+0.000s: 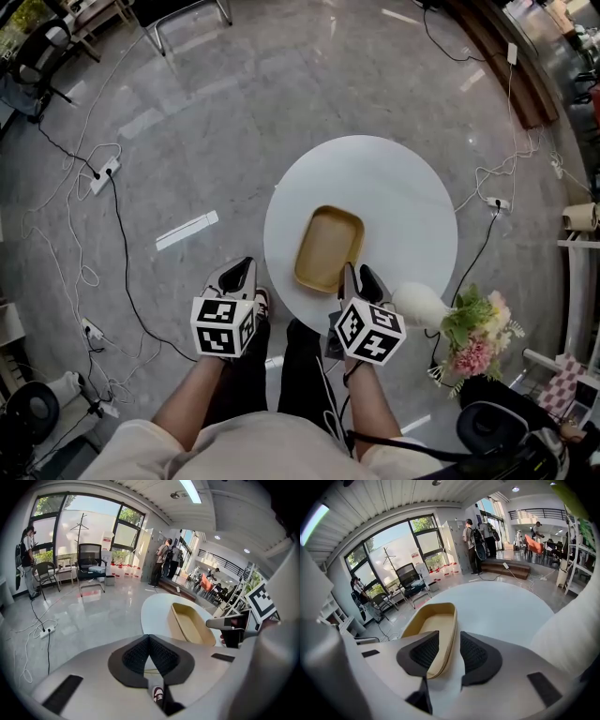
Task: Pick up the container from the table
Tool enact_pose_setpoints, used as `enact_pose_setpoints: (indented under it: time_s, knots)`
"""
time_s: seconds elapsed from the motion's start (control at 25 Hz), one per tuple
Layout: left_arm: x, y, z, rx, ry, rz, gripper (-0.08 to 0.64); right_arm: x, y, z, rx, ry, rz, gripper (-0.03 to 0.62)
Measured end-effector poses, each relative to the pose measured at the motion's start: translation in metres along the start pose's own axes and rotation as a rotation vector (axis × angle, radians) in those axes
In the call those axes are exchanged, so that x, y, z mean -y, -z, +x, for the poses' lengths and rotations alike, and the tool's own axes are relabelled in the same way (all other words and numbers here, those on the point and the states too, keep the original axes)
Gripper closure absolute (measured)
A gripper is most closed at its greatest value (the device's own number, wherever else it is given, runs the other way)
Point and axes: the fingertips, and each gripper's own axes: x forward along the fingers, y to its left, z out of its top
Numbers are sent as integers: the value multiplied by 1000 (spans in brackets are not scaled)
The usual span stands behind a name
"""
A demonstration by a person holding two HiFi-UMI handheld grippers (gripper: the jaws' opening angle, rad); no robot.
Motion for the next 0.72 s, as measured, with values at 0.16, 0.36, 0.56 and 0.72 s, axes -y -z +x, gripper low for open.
enact_pose_setpoints:
  time_s: [0.16, 0.36, 0.56, 0.72]
  knots:
    - [-4, 5, 0, -7, -8, -8, 543, 1, 3, 6, -6, 2, 7, 434]
    - [-7, 10, 2, -15, -10, -20, 543, 2, 5, 12, -14, 2, 12, 434]
    - [-6, 10, 3, -16, -1, -24, 543, 1, 5, 16, -24, 2, 15, 449]
    - [-6, 11, 5, -12, 0, -26, 543, 3, 5, 18, -27, 5, 12, 459]
